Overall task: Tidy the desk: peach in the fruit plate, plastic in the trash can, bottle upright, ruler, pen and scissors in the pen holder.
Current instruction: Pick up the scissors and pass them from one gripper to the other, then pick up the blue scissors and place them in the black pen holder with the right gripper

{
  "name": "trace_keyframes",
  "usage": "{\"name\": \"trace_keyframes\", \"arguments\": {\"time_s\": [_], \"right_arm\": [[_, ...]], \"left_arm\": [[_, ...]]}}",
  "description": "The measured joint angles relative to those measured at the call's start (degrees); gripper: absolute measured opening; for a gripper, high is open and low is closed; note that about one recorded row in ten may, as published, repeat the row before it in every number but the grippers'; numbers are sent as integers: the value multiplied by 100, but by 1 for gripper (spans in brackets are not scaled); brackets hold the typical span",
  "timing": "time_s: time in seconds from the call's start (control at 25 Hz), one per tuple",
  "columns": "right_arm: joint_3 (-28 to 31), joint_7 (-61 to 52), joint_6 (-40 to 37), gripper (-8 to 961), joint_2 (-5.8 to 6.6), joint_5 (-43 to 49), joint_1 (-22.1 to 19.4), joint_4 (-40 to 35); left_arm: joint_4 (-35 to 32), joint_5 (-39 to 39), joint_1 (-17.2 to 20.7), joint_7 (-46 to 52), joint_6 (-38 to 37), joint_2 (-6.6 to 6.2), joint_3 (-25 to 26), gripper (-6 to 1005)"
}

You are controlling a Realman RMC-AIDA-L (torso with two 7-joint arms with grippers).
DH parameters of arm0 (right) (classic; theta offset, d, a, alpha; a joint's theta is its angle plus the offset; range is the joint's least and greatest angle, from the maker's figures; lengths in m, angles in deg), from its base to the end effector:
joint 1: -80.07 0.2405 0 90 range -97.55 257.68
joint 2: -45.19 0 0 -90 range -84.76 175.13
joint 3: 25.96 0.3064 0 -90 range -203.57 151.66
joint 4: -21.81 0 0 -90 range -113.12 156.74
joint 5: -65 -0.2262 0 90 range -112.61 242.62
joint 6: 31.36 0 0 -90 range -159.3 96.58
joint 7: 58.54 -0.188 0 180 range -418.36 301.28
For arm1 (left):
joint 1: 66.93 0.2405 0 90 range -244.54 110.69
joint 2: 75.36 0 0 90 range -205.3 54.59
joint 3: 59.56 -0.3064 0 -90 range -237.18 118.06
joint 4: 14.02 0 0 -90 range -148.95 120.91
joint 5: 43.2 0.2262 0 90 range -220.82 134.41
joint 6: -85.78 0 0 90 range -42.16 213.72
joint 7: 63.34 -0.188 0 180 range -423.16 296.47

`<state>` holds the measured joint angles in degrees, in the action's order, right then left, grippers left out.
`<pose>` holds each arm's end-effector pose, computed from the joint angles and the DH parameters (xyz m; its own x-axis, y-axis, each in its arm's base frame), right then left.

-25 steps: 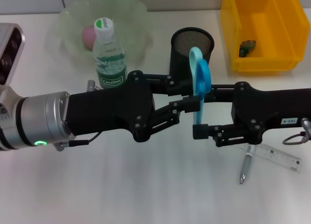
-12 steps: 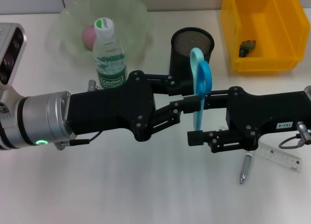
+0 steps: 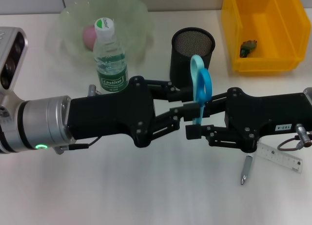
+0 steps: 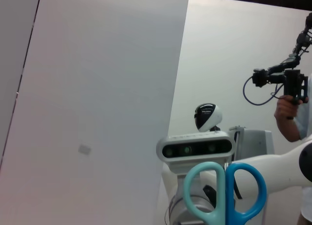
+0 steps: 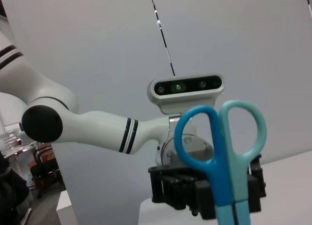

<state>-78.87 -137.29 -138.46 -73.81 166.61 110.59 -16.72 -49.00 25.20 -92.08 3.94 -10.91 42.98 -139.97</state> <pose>0.2240 0.3277 -0.0654 0.7553 -0.2503 -0.6057 -0.1789 -0.9678 0.1769 -0.2000 0.3148 -0.0909 0.6090 0.1550 0.7779 0.1409 -0.9863 0.0862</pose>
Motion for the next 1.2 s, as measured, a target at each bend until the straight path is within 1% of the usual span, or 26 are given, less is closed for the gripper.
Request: {"name": "trace_keyframes", "arguments": {"time_s": [0.24,0.72,0.84,1.2], "right_arm": [[0,3,0,325,0,2,-2,-46],[-5,162,-84,322,0,9,-10,-77],[-8,203,-98,210,0,9,-12,-76],[-9,208,-70,209,0,9,-12,-75]], "left_arm": [[0,134,-16,23,-12,2,-1,231],[0,140,-28,29,-14,-7,9,230],[0,141,-31,29,-6,-13,19,230],[0,140,8,30,36,3,63,231]]}}
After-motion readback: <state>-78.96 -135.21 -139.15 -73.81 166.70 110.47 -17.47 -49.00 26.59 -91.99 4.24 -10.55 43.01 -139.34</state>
